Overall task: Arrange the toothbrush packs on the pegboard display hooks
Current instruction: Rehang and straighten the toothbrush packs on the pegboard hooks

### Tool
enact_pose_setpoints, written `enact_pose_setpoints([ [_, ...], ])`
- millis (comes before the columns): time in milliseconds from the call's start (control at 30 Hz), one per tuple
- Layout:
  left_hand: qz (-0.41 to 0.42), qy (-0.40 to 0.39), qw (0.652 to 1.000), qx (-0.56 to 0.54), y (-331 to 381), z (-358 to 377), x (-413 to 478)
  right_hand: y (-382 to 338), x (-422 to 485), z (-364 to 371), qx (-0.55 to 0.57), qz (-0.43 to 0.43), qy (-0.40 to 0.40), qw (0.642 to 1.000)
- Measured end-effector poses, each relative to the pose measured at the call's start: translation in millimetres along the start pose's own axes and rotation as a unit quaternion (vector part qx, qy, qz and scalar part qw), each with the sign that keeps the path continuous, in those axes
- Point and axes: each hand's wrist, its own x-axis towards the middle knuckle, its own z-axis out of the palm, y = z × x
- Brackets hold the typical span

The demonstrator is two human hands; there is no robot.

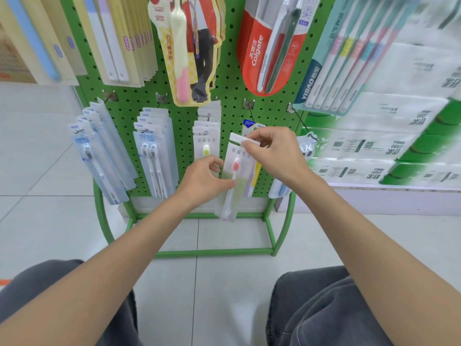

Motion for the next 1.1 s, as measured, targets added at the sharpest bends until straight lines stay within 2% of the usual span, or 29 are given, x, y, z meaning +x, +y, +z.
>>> enact_pose_setpoints([
  [167, -0.024, 0.118, 0.992, -0.039, 4, -8, 7, -1, 16, 2, -0.046, -0.006, 0.062, 0.997],
  [433, -0.031, 0.197, 0.98, -0.022, 2, -5, 17, -5, 44, 29, -0.09, -0.027, 0.11, 0.989],
  [600, -0.021, 0.206, 0.978, -0.024, 4, -5, 22, 0, 59, 44, -0.141, -0.025, 0.111, 0.983],
  [700, -0.012, 0.184, 0.982, -0.042, 3, -6, 26, -1, 68, 49, -0.164, -0.029, 0.104, 0.981],
  [967, -0.005, 0.127, 0.987, -0.094, 4, -7, 33, 1, 92, 51, -0.177, -0.024, 0.021, 0.984],
  [1100, -0.006, 0.135, 0.986, -0.098, 4, -9, 36, 9, 103, 47, -0.157, -0.023, 0.049, 0.986],
])
